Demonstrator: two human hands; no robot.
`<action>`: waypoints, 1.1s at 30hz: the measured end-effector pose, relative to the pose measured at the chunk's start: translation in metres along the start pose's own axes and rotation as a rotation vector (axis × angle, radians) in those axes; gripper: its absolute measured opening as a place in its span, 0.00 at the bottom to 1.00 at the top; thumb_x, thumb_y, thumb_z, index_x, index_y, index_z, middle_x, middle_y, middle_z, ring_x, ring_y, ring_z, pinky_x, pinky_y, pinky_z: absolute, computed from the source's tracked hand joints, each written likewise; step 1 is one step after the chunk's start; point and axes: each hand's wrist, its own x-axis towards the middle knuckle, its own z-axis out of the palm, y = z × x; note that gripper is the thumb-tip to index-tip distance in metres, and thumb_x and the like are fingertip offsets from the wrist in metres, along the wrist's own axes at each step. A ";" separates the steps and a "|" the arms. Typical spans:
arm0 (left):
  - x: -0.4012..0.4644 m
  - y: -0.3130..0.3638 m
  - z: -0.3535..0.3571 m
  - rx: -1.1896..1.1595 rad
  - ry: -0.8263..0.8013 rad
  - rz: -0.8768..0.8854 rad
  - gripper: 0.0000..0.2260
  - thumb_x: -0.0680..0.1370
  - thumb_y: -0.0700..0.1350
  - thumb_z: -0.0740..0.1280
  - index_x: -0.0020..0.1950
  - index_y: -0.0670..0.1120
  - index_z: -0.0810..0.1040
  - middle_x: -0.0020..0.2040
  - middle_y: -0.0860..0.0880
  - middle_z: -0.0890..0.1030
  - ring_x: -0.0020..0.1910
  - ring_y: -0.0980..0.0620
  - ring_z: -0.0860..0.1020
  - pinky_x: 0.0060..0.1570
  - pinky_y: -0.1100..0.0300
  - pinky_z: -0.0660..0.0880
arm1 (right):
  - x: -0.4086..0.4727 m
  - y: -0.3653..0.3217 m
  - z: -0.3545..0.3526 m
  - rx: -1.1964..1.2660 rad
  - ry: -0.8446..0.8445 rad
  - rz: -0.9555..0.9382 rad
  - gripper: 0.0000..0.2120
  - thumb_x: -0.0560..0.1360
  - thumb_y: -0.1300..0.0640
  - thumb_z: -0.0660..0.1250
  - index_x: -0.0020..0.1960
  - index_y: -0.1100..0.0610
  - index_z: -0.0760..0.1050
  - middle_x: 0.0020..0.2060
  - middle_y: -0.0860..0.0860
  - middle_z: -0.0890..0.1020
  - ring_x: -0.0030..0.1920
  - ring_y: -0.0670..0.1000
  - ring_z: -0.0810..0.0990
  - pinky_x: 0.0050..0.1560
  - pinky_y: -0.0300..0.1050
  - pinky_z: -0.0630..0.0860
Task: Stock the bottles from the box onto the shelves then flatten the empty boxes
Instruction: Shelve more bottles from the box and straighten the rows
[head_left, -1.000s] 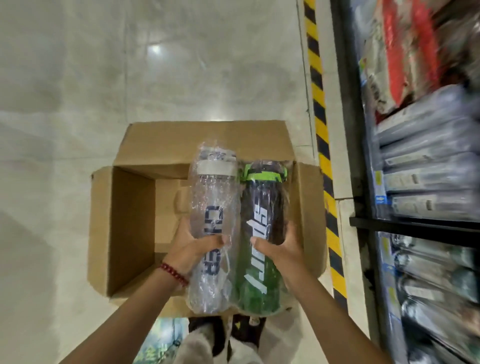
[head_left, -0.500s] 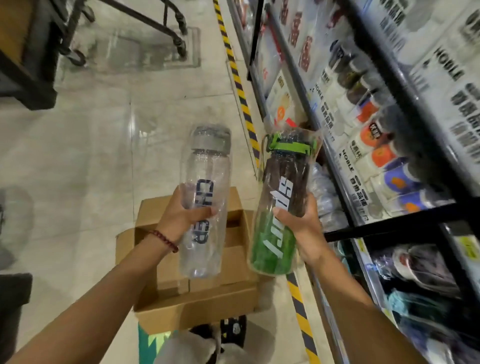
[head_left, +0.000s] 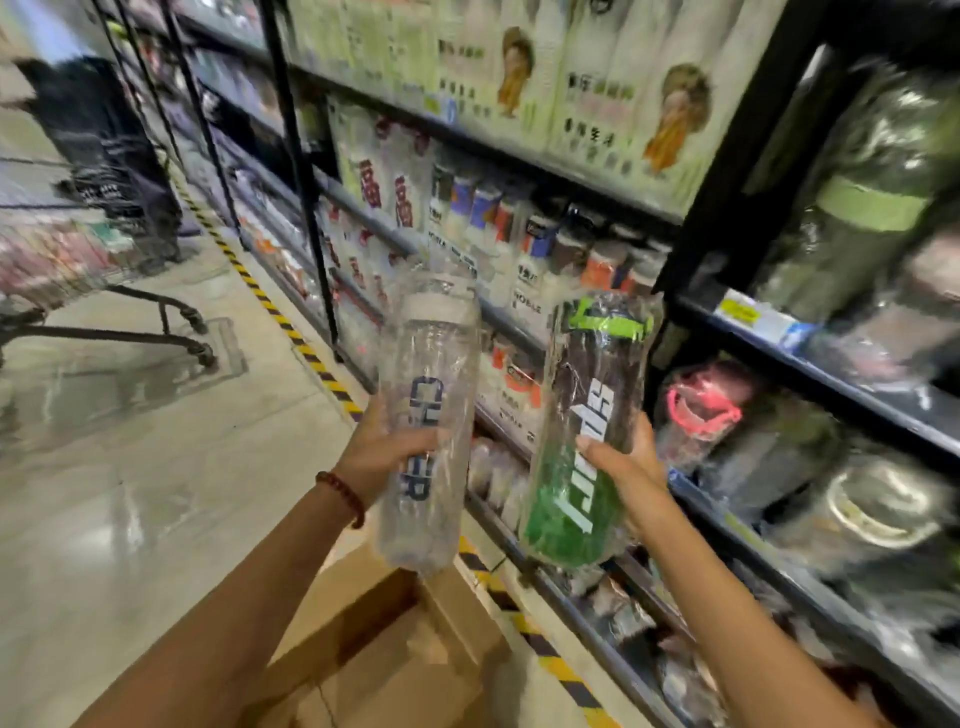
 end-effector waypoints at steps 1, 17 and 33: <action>-0.003 0.009 0.005 0.016 -0.056 0.023 0.46 0.54 0.48 0.80 0.69 0.43 0.65 0.64 0.38 0.74 0.59 0.40 0.77 0.53 0.47 0.78 | -0.010 -0.003 -0.008 0.012 0.036 -0.030 0.60 0.53 0.35 0.79 0.76 0.47 0.51 0.75 0.50 0.61 0.73 0.55 0.63 0.71 0.59 0.63; -0.116 0.074 0.182 -0.001 -0.711 0.237 0.31 0.54 0.48 0.76 0.54 0.58 0.70 0.54 0.52 0.79 0.53 0.52 0.79 0.49 0.58 0.76 | -0.259 -0.049 -0.133 0.044 0.658 -0.277 0.44 0.57 0.50 0.76 0.70 0.54 0.61 0.59 0.50 0.77 0.59 0.51 0.78 0.57 0.47 0.76; -0.339 0.060 0.445 -0.048 -1.214 0.316 0.39 0.54 0.46 0.76 0.65 0.45 0.70 0.50 0.51 0.80 0.44 0.59 0.81 0.38 0.67 0.76 | -0.542 -0.031 -0.340 0.066 1.164 -0.375 0.38 0.58 0.52 0.74 0.66 0.50 0.64 0.53 0.47 0.79 0.53 0.49 0.80 0.46 0.42 0.76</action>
